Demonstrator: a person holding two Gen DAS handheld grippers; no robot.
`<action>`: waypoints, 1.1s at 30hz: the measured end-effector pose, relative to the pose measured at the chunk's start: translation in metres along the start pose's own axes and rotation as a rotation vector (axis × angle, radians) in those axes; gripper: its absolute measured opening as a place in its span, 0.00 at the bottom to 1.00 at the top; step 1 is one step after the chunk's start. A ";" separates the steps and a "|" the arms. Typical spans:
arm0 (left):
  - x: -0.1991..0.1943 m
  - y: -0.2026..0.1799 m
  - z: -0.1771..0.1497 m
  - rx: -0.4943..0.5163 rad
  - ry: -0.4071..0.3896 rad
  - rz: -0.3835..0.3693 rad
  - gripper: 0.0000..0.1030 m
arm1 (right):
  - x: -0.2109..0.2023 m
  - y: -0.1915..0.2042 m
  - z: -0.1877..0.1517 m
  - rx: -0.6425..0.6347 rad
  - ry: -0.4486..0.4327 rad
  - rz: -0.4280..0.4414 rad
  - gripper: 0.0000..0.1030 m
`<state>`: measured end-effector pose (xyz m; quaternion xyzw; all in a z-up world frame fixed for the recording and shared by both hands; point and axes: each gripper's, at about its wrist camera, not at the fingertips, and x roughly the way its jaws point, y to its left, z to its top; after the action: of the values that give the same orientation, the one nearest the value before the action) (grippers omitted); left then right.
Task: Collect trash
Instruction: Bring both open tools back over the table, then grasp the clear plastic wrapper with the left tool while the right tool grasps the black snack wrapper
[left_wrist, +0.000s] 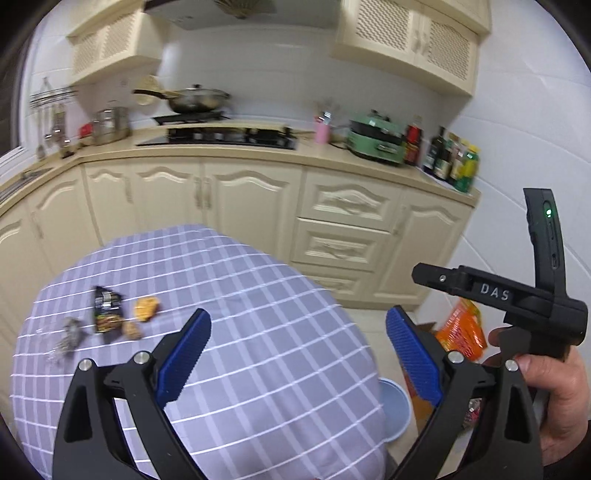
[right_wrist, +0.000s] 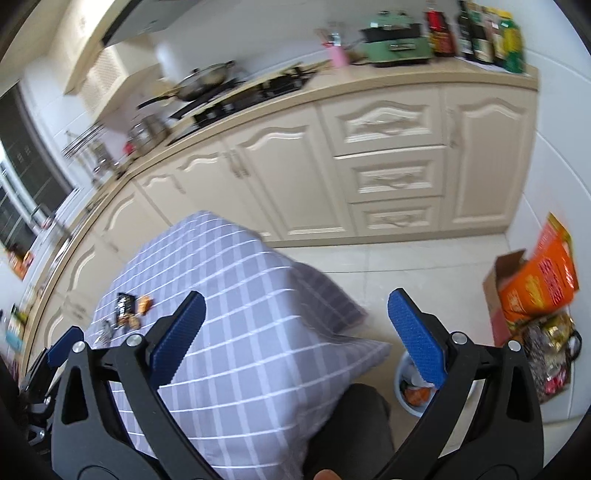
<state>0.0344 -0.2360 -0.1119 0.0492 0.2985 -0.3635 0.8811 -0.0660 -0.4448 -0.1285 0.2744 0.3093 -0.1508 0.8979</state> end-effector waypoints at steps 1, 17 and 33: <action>-0.006 0.009 -0.001 -0.010 -0.010 0.018 0.91 | 0.002 0.011 0.001 -0.021 0.002 0.011 0.94; -0.062 0.143 -0.018 -0.152 -0.081 0.298 0.91 | 0.054 0.143 -0.012 -0.275 0.089 0.169 0.94; -0.007 0.252 -0.047 -0.185 0.042 0.483 0.91 | 0.133 0.216 -0.032 -0.397 0.233 0.242 0.94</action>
<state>0.1768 -0.0331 -0.1790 0.0455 0.3283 -0.1127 0.9367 0.1149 -0.2659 -0.1483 0.1432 0.3992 0.0539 0.9040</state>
